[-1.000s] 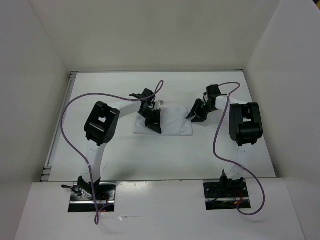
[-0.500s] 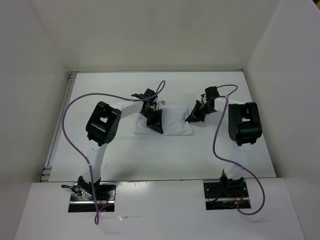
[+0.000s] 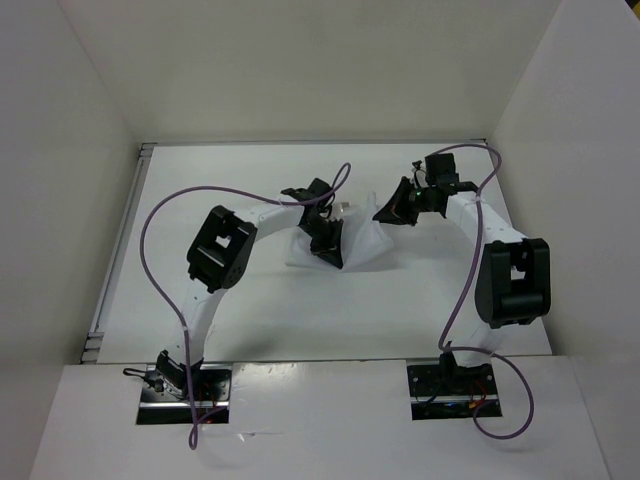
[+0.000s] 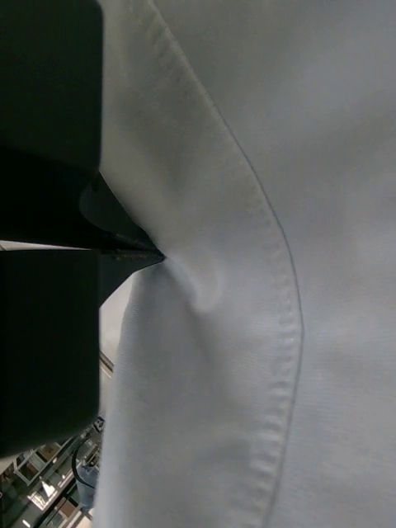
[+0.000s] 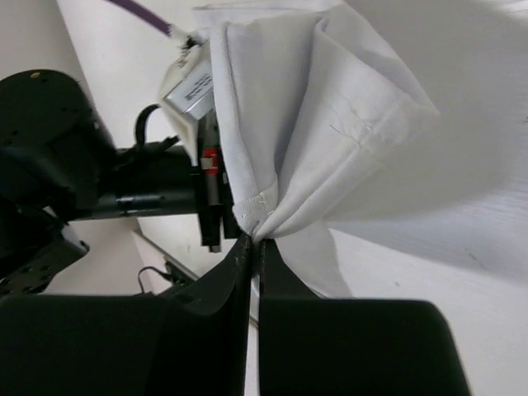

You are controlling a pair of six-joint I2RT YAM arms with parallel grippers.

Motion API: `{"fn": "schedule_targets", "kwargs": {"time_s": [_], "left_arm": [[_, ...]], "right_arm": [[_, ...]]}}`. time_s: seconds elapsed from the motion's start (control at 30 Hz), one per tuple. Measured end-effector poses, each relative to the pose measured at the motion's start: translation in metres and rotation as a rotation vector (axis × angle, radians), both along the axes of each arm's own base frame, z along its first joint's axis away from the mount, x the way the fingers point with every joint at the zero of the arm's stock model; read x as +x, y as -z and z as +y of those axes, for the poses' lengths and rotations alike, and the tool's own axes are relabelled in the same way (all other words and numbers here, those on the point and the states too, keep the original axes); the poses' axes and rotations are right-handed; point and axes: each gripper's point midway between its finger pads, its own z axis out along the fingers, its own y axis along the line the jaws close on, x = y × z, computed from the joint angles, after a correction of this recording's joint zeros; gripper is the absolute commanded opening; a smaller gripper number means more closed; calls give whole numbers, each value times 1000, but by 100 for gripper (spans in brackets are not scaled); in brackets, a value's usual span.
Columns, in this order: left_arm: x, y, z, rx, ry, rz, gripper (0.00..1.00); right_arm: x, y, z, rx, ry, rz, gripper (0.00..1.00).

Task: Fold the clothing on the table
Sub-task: Fold the skirt

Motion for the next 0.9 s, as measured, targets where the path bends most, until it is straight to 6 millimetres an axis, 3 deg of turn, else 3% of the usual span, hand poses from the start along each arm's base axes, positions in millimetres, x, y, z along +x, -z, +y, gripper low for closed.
{"fn": "schedule_targets", "kwargs": {"time_s": [0.27,0.33,0.4,0.53,0.6,0.67,0.77,0.9], "left_arm": [[5,-2,-13,-13,16,-6,0],[8,-4,-10,-7,5,-18,15],[13,-10,0,8,-19,-36,19],[55,-42,46,31,-150,-127,21],[81,-62,79,43,-242,-187,18],[105,-75,125,76,-354,-247,13],[112,-62,173,151,-457,-241,8],[89,-20,191,233,-471,-141,7]], "right_arm": [[-5,-9,7,59,-1,26,0],[-5,-9,7,60,-1,27,0],[-5,-9,7,61,0,31,0],[-7,-8,7,61,-2,40,0],[-8,-7,7,60,-3,46,0],[-9,-7,7,57,-6,49,0],[-6,-10,7,57,-9,45,0],[0,-12,8,56,-12,38,0]]}}
